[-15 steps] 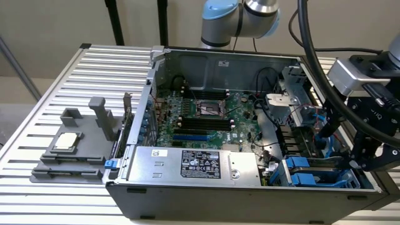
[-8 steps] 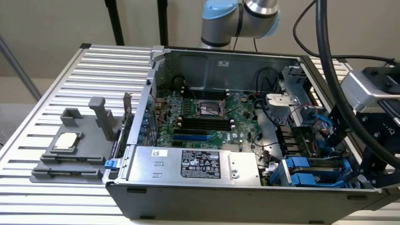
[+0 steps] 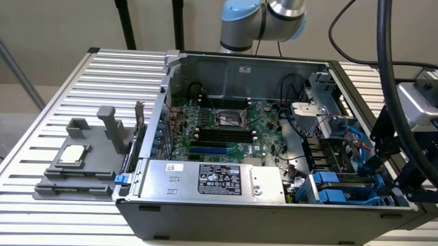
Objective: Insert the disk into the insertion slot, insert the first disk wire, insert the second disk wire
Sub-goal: 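Insert the first disk wire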
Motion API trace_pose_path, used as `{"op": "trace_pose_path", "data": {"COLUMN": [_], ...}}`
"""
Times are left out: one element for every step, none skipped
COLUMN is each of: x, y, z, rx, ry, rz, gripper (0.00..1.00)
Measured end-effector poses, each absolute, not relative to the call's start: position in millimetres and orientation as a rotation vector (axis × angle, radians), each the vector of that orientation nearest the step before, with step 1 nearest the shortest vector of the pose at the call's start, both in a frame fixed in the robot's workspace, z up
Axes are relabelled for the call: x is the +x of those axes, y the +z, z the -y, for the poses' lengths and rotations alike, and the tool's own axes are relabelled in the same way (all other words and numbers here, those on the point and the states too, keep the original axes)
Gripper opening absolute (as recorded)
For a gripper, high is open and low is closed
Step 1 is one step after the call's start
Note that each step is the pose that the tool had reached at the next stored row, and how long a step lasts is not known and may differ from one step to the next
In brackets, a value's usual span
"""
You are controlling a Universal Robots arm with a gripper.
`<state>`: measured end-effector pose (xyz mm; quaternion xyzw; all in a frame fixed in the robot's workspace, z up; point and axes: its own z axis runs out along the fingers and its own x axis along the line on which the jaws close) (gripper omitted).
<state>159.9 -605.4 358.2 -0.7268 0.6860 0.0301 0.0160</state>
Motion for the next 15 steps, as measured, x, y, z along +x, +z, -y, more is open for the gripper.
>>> {"op": "trace_pose_path", "data": {"x": [161.4, 162.2, 162.7, 163.0, 163.0, 163.0, 163.1, 163.2, 163.6, 163.9, 164.2, 164.6, 165.2, 165.7, 166.1], "y": [357.9, 357.5, 357.0, 356.5, 355.9, 355.5, 355.0, 354.5, 354.0, 353.6, 353.2, 352.8, 352.3, 352.0, 351.6], "z": [605.5, 605.5, 605.5, 605.5, 605.5, 605.5, 605.5, 605.5, 605.4, 605.4, 605.5, 605.5, 605.5, 605.5, 605.5], "rx": [-2.259, -2.259, -2.26, -2.262, -2.265, -2.269, -2.275, -2.281, -2.285, -2.288, -2.29, -2.292, -2.294, -2.297, -2.3], "ry": [0.097, 0.101, 0.104, 0.108, 0.111, 0.116, 0.12, 0.124, 0.129, 0.135, 0.141, 0.146, 0.152, 0.156, 0.161], "rz": [-2.131, -2.128, -2.123, -2.117, -2.11, -2.102, -2.092, -2.081, -2.071, -2.062, -2.053, -2.045, -2.037, -2.029, -2.021], "gripper": [0.48, 0.48, 0.48, 0.48, 0.48, 0.48, 0.48, 0.48, 0.45, 0.45, 0.38, 0.38, 0.38, 0.38, 0.38]}}
